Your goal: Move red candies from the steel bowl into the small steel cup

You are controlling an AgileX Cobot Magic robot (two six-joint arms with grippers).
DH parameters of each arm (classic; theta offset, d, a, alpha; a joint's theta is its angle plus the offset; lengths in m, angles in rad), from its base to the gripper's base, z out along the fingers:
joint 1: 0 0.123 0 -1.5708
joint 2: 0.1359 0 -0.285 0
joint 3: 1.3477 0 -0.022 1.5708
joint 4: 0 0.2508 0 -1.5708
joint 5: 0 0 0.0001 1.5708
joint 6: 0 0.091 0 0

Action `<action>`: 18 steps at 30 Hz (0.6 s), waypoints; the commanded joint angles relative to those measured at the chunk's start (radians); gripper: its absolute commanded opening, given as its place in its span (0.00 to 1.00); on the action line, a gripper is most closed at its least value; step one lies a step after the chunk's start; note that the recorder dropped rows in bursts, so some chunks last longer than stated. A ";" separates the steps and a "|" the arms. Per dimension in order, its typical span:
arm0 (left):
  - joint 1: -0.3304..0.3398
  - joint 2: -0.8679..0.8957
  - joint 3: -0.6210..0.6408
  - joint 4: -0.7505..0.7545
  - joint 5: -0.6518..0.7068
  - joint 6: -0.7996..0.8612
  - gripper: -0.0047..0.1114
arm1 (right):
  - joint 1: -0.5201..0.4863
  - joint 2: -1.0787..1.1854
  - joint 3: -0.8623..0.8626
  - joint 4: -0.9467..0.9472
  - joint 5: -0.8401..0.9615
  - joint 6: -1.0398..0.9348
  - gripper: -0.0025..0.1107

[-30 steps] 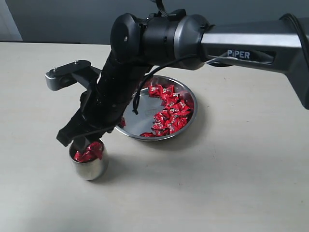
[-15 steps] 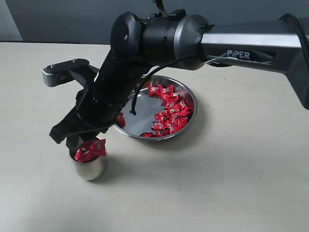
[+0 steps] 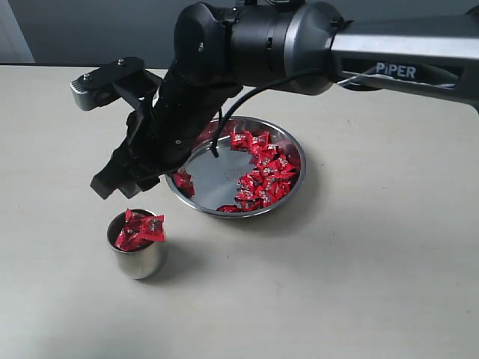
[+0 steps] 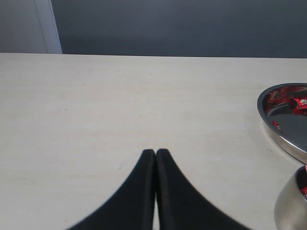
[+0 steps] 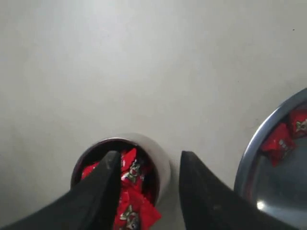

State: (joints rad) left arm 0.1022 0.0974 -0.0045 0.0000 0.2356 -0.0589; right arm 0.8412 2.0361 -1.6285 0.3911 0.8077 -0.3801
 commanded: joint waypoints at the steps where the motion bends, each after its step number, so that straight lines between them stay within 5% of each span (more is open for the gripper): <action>1: -0.005 -0.005 0.004 0.000 -0.002 -0.002 0.04 | -0.004 -0.019 -0.003 -0.093 -0.012 0.048 0.37; 18: -0.005 -0.005 0.004 0.000 -0.002 -0.002 0.04 | -0.014 -0.020 -0.003 -0.372 -0.063 0.233 0.37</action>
State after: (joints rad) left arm 0.1022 0.0974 -0.0045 0.0000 0.2356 -0.0589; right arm 0.8412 2.0278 -1.6285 0.0569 0.7594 -0.1686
